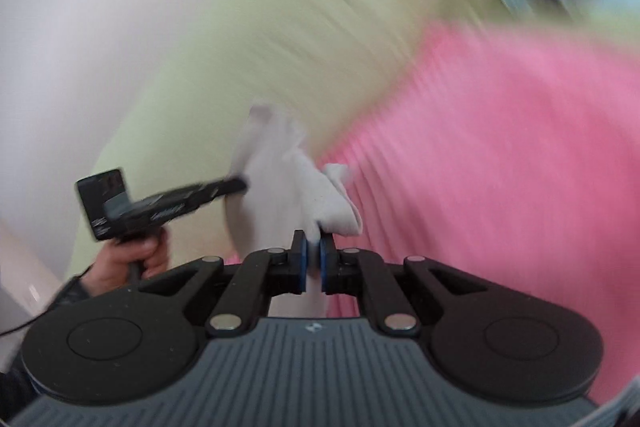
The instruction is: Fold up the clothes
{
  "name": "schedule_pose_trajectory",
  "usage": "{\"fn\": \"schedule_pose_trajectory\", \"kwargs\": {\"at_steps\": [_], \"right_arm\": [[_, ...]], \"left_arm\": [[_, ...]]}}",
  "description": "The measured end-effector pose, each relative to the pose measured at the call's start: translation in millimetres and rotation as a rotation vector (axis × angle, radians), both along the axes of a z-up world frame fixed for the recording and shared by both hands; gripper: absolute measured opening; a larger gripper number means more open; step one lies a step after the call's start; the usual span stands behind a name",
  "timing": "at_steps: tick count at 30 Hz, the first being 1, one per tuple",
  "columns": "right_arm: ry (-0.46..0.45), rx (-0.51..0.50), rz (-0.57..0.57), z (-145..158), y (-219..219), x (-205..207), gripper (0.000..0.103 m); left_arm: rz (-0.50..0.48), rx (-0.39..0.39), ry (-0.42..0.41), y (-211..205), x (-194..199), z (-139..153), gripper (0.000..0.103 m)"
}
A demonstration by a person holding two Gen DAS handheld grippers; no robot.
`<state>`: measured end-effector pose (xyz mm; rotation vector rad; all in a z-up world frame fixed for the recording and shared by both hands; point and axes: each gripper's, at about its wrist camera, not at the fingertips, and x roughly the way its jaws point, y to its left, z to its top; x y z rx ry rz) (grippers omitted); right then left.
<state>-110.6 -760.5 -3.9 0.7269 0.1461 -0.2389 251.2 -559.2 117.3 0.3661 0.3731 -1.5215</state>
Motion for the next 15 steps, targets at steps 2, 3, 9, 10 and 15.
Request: {"fn": "schedule_pose_trajectory", "kwargs": {"at_steps": [2,3,9,10,15], "right_arm": [[-0.038,-0.179,0.01,51.2,4.7,-10.4,0.004],[-0.051,-0.237,0.019,66.6,9.8,-14.7,0.004],[-0.042,-0.497,0.126,109.4,73.6,-56.8,0.005],[-0.035,-0.509,0.15,106.4,85.5,-65.8,0.005],[0.042,-0.534,0.365,60.8,174.2,-114.9,0.005]], "left_arm": [[0.023,-0.092,0.004,34.9,-10.8,29.2,0.002],[0.035,-0.136,0.005,56.8,-21.4,40.7,0.002],[0.123,-0.236,0.063,180.4,-97.6,18.6,0.002],[0.143,-0.233,0.1,207.3,-113.9,1.6,0.002],[0.304,-0.154,0.183,323.0,-184.1,-79.3,0.002]]}}
